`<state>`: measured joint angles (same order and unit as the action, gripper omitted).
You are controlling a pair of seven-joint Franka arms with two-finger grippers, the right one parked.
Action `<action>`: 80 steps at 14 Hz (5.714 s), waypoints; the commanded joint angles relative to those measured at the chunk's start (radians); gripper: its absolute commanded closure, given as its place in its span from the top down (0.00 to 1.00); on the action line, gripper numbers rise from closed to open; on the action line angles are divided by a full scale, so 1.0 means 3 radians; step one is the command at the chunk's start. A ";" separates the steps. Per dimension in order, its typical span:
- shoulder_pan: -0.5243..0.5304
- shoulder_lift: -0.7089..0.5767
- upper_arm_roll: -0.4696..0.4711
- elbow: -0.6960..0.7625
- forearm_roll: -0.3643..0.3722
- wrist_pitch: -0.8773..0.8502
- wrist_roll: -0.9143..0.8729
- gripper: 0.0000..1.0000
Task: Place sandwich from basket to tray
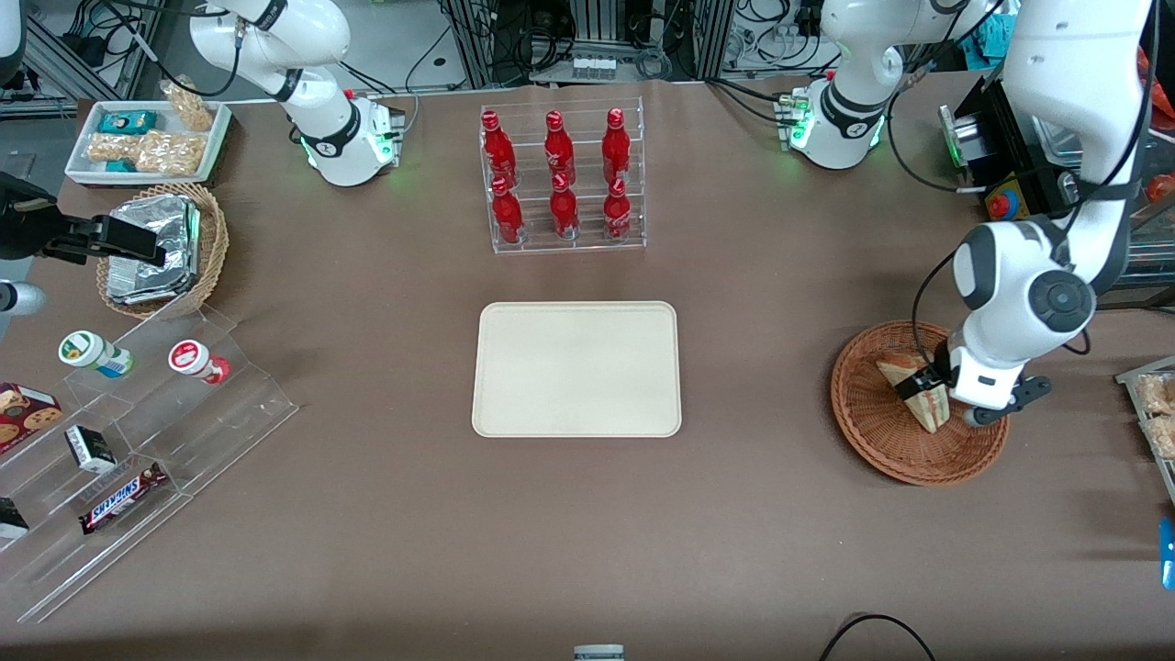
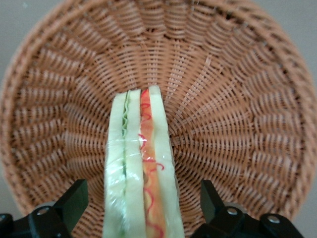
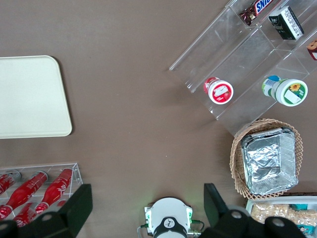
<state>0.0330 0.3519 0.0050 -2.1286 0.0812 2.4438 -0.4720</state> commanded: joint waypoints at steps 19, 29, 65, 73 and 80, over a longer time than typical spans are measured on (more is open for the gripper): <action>-0.1524 -0.0468 -0.0109 0.0529 -0.0015 -0.1176 -0.0501 0.13; -0.2809 0.1044 -0.0109 0.2122 -0.0347 -0.1166 -0.1304 0.17; -0.0833 -0.0937 -0.0083 0.1686 -0.0578 -0.3542 0.0897 1.00; -0.0381 -0.1183 -0.0073 0.2038 -0.0327 -0.4418 0.1461 1.00; -0.0371 -0.0979 -0.0063 0.2309 -0.0347 -0.4357 0.1333 1.00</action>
<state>-0.0817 0.0340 -0.0128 -1.4861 -0.0329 1.1437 -0.0555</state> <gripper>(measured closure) 0.000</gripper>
